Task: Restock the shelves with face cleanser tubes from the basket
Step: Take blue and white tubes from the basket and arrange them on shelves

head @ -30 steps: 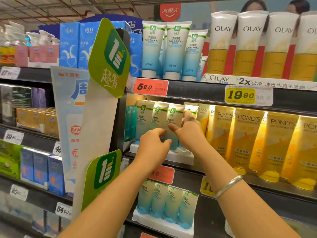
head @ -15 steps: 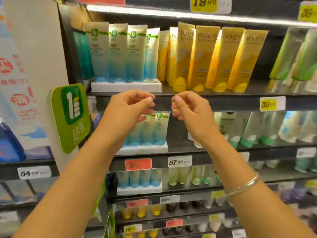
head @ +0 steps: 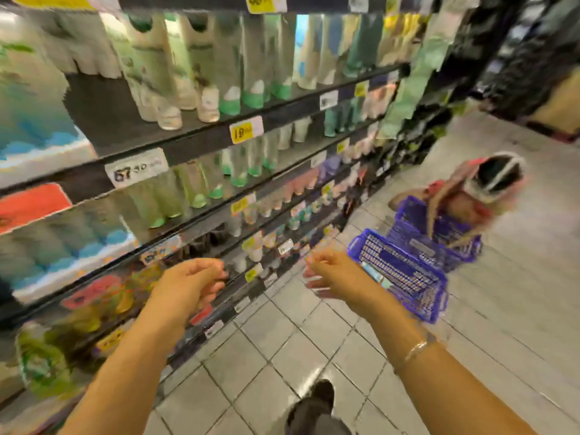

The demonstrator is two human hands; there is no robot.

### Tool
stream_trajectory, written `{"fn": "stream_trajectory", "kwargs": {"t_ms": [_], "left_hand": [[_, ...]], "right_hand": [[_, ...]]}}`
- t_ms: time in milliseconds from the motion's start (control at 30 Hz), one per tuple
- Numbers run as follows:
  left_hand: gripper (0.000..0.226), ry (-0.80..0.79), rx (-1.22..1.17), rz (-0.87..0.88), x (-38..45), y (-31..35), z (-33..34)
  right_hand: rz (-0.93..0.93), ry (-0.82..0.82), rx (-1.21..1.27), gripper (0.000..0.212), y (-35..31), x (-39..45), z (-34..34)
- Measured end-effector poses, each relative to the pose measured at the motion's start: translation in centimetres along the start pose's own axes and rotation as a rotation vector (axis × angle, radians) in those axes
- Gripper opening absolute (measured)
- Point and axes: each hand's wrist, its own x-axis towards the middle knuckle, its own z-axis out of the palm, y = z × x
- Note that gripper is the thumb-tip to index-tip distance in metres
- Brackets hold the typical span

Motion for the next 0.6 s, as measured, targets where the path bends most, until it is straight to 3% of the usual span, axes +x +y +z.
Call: {"fn": "stream_trajectory", "kwargs": {"t_ms": [267,600], "left_hand": [[0.011,-0.156,0.067,-0.217,3.0,-2.8,13.2],[0.007,-0.230,0.161,-0.258,10.7,-4.7,32.9]], "right_hand": [[0.257,0.229,0.239,0.016,9.0,-1.4,-14.0],[0.414,0.443,0.522,0.005,17.5,1.5,-33.1]]}}
